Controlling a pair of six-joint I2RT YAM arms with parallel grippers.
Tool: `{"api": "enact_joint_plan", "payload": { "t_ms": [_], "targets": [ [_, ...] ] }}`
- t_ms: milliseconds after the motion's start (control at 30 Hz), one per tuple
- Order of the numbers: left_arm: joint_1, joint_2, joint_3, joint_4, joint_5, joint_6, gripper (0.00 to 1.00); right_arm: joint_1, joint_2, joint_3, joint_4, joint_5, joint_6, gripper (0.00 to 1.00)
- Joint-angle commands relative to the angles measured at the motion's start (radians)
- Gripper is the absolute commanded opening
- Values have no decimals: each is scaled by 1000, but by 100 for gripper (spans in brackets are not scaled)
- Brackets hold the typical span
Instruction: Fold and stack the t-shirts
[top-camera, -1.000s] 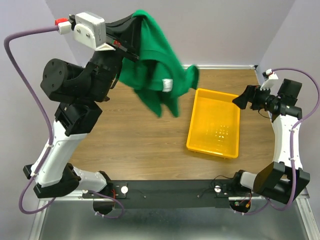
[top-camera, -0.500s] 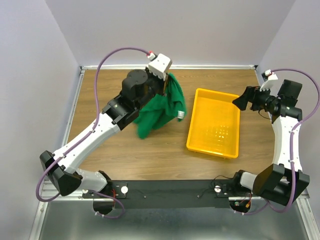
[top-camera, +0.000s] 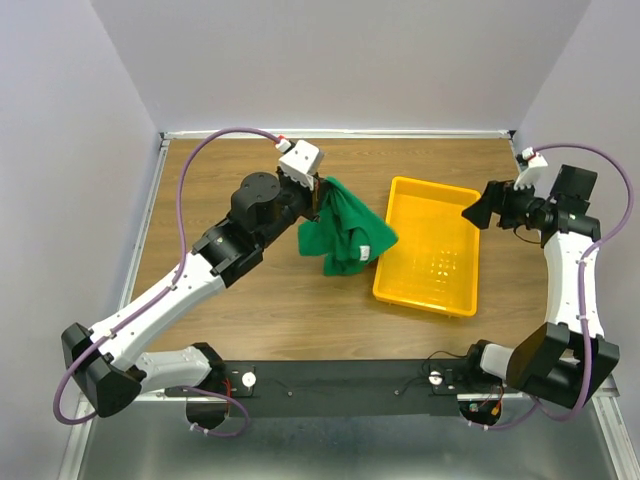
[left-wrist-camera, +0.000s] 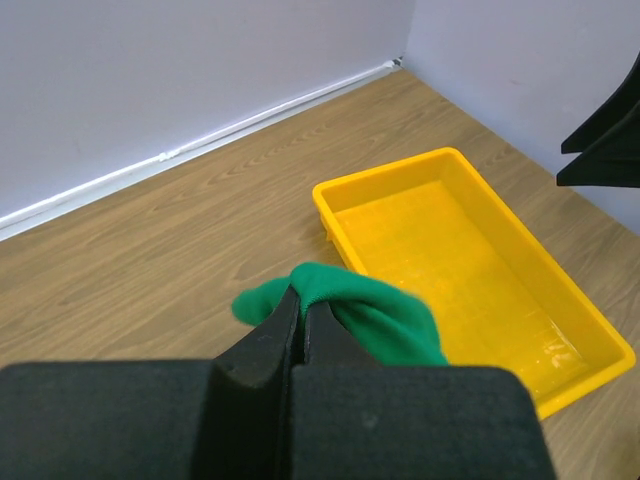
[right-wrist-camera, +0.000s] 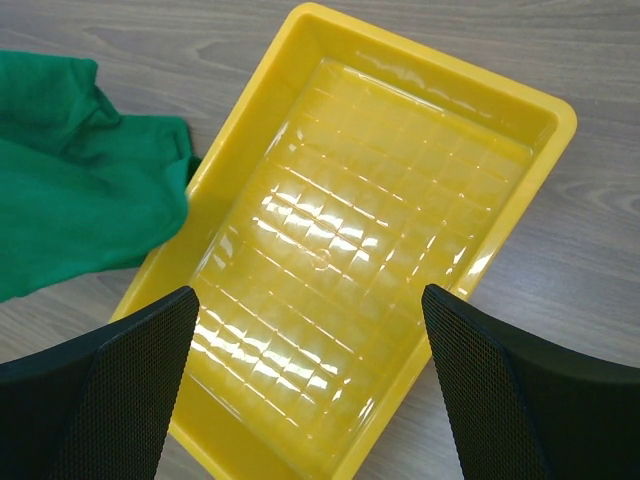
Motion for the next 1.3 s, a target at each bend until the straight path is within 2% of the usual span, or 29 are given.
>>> {"api": "enact_joint_plan", "payload": {
  "t_ms": [0,67,200,233,267,300,333,400,433,567,667,700,733,767,800,833,933,967,1033,1167,1267],
  "targets": [
    [3,-32,-21,63,-7,-23,0,3,19,-15,-38,5,-34,100],
    [7,-28,-29,63,-10,-25,0,5,22,-18,-39,37,-39,100],
    [22,1,-56,63,-19,-42,0,5,45,-28,-39,225,-27,100],
    [26,13,-65,63,-18,-48,3,5,53,-32,-39,262,-22,100],
    [26,18,-87,63,-21,-54,20,6,59,-43,-39,298,-18,100],
    [27,18,-101,63,-28,-64,42,6,66,-49,-39,362,-16,100],
    [27,9,-117,63,-41,-75,75,5,85,-58,-39,388,-13,100],
    [27,-20,-165,63,-91,-106,93,5,103,-84,-38,405,-21,99],
    [27,-63,-182,63,-111,-117,96,5,121,-92,-36,401,-22,99],
    [33,-176,-265,94,-191,-167,97,22,204,-111,-9,395,1,99],
    [38,-235,-314,92,-194,-199,97,52,272,-123,19,425,31,91],
    [38,-259,-329,92,-194,-228,97,69,290,-130,45,456,39,83],
    [38,-272,-344,94,-194,-250,97,69,307,-130,62,479,51,83],
    [38,-284,-376,97,-193,-268,97,81,326,-132,74,509,68,72],
    [38,-296,-393,107,-189,-284,97,84,371,-129,91,531,91,67],
    [39,-321,-423,114,-185,-314,97,86,391,-121,96,552,103,57],
    [38,-367,-456,134,-189,-344,97,91,447,-106,120,563,127,41],
    [39,-376,-470,137,-196,-353,97,97,454,-98,135,566,131,31],
    [39,-388,-480,137,-199,-355,97,106,470,-81,145,580,134,17],
    [42,-384,-481,137,-194,-348,97,107,517,24,168,657,113,4],
    [47,-367,-475,138,-182,-344,97,106,614,211,171,730,65,2]
  ]
}}
